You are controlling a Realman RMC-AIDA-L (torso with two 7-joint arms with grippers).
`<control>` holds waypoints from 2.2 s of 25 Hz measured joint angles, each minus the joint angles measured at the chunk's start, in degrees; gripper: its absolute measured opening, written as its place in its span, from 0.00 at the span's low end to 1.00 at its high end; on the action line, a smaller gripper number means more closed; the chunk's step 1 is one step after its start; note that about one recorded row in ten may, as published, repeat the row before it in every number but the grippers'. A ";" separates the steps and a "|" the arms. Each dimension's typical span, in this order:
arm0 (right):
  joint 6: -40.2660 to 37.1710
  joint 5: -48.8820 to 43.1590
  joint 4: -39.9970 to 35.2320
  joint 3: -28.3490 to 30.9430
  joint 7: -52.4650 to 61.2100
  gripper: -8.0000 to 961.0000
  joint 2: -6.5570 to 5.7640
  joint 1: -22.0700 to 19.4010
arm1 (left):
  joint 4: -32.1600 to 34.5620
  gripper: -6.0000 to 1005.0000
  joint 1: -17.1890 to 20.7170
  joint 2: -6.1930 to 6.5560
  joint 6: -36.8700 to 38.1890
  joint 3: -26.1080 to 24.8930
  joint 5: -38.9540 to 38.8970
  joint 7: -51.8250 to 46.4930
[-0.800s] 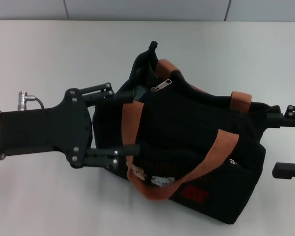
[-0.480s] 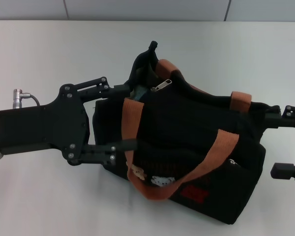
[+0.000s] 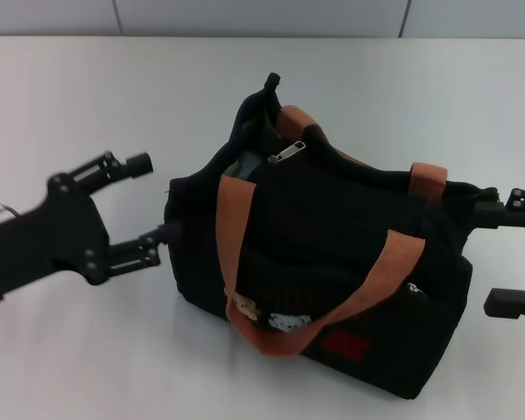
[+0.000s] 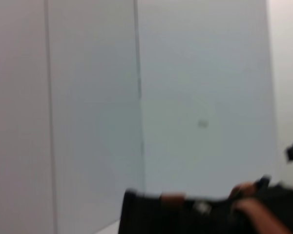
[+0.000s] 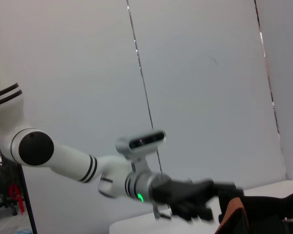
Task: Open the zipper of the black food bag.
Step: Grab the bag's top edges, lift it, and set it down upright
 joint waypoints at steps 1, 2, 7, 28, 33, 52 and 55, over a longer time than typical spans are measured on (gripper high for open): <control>0.00 0.00 0.00 0.00 0.00 0.87 0.00 0.00 | 0.00 0.80 0.00 0.00 0.00 0.00 0.00 0.00; 0.00 0.01 0.15 0.00 0.00 0.87 0.01 0.05 | 0.00 0.80 0.00 0.00 0.00 0.00 0.00 0.00; 0.00 0.03 0.22 -0.05 0.00 0.87 0.02 0.03 | -10.50 0.79 -2.69 -0.52 -4.69 1.11 0.56 10.36; -0.12 1.00 0.29 -0.02 0.45 0.87 0.01 -0.74 | -19.10 0.30 -5.29 -1.14 -8.69 1.63 -3.38 23.51; -0.16 1.93 0.42 -0.03 0.53 0.87 0.00 -1.00 | -19.50 0.23 -5.30 -1.28 -8.62 1.53 -4.32 25.98; 8.55 7.01 -20.36 0.75 14.89 0.87 -0.55 5.47 | 7.14 0.11 -7.45 -0.92 -5.86 6.99 -10.13 33.57; 9.56 3.54 -26.56 -3.29 18.75 0.87 -0.84 8.90 | 9.16 0.11 -7.48 -0.97 -5.11 7.06 -10.21 35.19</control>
